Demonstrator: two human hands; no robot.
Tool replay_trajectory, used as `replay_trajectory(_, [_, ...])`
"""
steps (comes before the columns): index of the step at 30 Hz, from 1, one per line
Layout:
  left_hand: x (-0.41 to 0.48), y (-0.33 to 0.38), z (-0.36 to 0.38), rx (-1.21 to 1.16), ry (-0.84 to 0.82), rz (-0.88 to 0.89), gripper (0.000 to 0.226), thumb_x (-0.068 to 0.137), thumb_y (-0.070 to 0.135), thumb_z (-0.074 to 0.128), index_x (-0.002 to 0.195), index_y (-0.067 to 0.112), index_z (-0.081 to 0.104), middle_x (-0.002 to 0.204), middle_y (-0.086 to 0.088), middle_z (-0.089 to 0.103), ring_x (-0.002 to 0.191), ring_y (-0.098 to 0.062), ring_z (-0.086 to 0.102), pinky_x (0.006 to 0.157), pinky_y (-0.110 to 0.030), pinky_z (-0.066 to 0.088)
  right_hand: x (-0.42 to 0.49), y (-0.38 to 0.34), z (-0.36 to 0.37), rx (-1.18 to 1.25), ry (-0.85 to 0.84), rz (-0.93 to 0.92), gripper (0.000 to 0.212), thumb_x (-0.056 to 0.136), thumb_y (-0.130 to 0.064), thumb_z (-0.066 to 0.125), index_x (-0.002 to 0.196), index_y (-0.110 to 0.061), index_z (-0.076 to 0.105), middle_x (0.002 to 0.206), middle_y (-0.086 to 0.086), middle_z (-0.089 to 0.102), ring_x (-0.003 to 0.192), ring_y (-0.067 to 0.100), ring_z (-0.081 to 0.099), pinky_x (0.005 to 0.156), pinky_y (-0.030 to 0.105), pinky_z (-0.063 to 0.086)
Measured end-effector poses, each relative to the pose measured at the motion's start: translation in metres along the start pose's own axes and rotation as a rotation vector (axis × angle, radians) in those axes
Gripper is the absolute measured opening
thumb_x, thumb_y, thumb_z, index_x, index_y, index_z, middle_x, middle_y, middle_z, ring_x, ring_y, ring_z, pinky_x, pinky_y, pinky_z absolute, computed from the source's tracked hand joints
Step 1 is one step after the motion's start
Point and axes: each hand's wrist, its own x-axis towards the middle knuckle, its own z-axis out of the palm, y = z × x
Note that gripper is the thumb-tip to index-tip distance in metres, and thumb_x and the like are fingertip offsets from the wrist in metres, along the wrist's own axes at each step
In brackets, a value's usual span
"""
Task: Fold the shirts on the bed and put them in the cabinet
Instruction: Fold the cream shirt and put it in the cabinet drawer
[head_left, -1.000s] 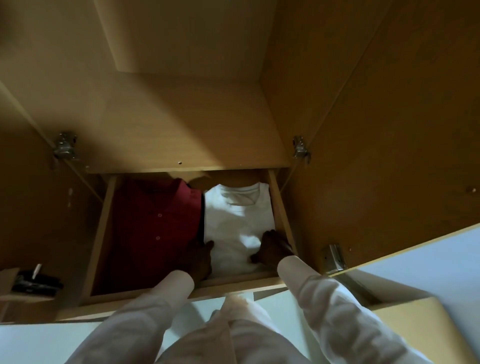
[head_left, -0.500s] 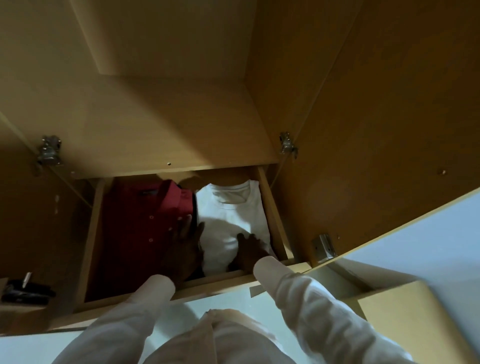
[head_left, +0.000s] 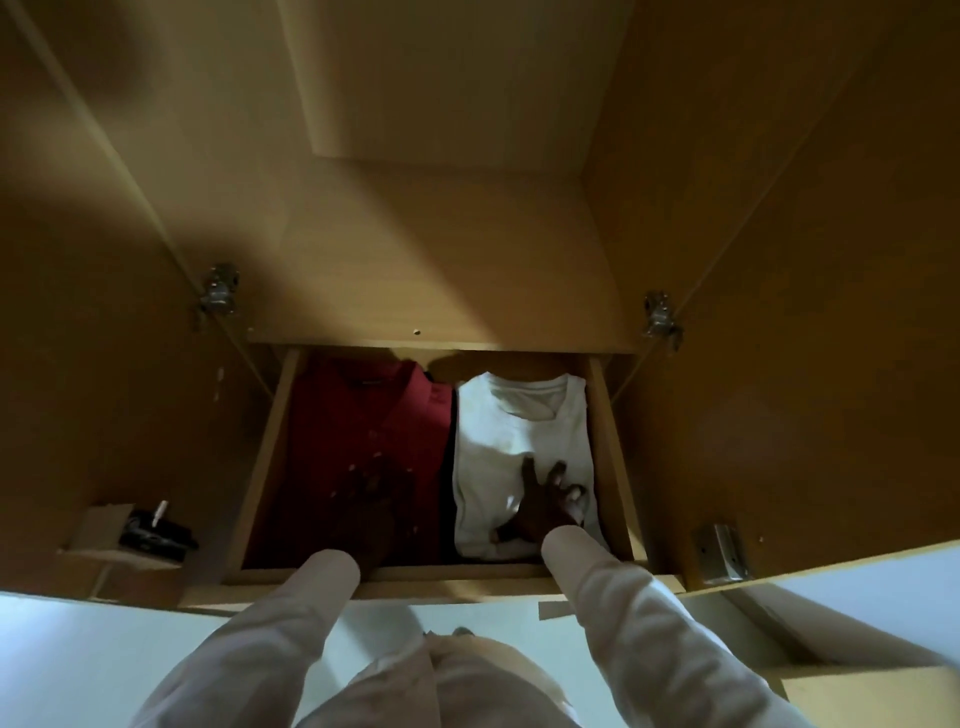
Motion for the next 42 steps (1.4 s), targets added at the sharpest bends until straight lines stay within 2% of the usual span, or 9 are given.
replay_trajectory(5, [0.003,-0.006,0.006,-0.081,-0.004,0.008,0.073,0.098,0.049,0.049,0.157,0.039,0.007,0.165,-0.001,-0.011,0.151,-0.034,-0.009,0.120,-0.050,-0.002,0.019,-0.013,-0.020,-0.027,0.004,-0.031,0.139,0.066,-0.068,0.079,0.153,-0.037,-0.024,0.159,0.019,-0.030,0.145,0.057,-0.003,0.111,0.065,0.028])
replay_trajectory(11, [-0.002,-0.011,0.001,-0.067,0.018,0.085,0.079,0.094,0.055,0.052,0.155,0.044,0.004,0.164,0.000,-0.018,0.149,-0.031,-0.021,0.120,-0.051,-0.006,0.040,-0.022,-0.046,-0.064,0.001,-0.043,0.137,0.067,-0.069,0.078,0.153,-0.036,-0.024,0.160,0.018,-0.028,0.145,0.057,-0.002,0.110,0.063,0.031])
replay_trajectory(17, [-0.016,-0.014,-0.007,-0.186,0.075,0.074,0.079,0.095,0.055,0.051,0.158,0.031,0.008,0.165,0.001,-0.006,0.152,-0.024,-0.009,0.124,-0.045,0.009,0.049,-0.026,-0.056,-0.089,-0.004,-0.040,0.139,0.065,-0.075,0.075,0.153,-0.037,-0.025,0.162,0.018,-0.025,0.145,0.056,0.001,0.111,0.063,0.029])
replay_trajectory(21, [-0.041,-0.016,-0.019,-0.197,0.190,0.098,0.058,0.100,0.050,0.044,0.153,0.029,0.032,0.161,-0.001,0.025,0.151,-0.024,0.013,0.122,-0.041,0.016,0.047,-0.025,-0.054,-0.007,-0.030,-0.035,0.135,0.067,-0.076,0.072,0.155,-0.032,-0.020,0.161,0.016,-0.029,0.146,0.054,-0.011,0.112,0.073,0.016])
replay_trajectory(25, [-0.066,-0.039,-0.016,-0.244,0.390,0.059,0.050,0.099,0.049,0.028,0.137,0.031,0.055,0.140,0.001,0.057,0.139,-0.024,0.042,0.117,-0.039,0.025,0.013,-0.051,-0.029,0.151,0.292,-0.414,0.093,0.089,-0.058,0.061,0.160,-0.023,0.010,0.167,0.012,-0.005,0.152,0.039,-0.002,0.119,0.060,0.018])
replay_trajectory(29, [-0.078,-0.050,-0.010,-0.347,0.428,-0.013,0.040,0.099,0.036,0.041,0.137,0.034,0.054,0.136,0.007,0.058,0.134,-0.020,0.048,0.111,-0.038,0.037,-0.029,-0.095,0.022,0.135,0.167,-0.824,0.090,0.086,-0.057,0.064,0.158,-0.033,0.015,0.165,-0.001,0.007,0.152,0.024,0.006,0.121,0.044,0.024])
replay_trajectory(32, [-0.086,-0.048,-0.011,-0.408,0.407,-0.073,0.035,0.101,0.033,0.046,0.135,0.035,0.054,0.129,0.008,0.061,0.120,-0.018,0.058,0.099,-0.035,0.049,-0.033,-0.117,0.051,-0.025,0.177,-0.821,0.092,0.082,-0.077,0.052,0.157,-0.034,0.018,0.162,-0.001,0.018,0.151,0.029,0.013,0.122,0.052,0.020])
replay_trajectory(39, [-0.085,-0.050,-0.013,-0.422,0.318,-0.099,0.028,0.102,0.038,0.044,0.128,0.036,0.052,0.110,0.012,0.063,0.098,-0.010,0.064,0.081,-0.022,0.053,0.004,-0.135,0.049,-0.305,0.164,-0.788,0.094,0.093,-0.057,0.052,0.160,-0.021,-0.004,0.166,0.014,-0.004,0.151,0.043,-0.007,0.121,0.061,0.001])
replay_trajectory(42, [-0.086,-0.050,-0.019,-0.404,0.267,-0.116,0.016,0.101,0.041,0.044,0.104,0.034,0.058,0.090,0.013,0.063,0.085,-0.006,0.064,0.078,-0.021,0.052,0.005,-0.142,0.028,-0.359,0.219,-0.794,0.098,0.094,-0.048,0.059,0.159,-0.014,-0.007,0.165,0.018,-0.008,0.151,0.044,-0.008,0.120,0.060,-0.007])
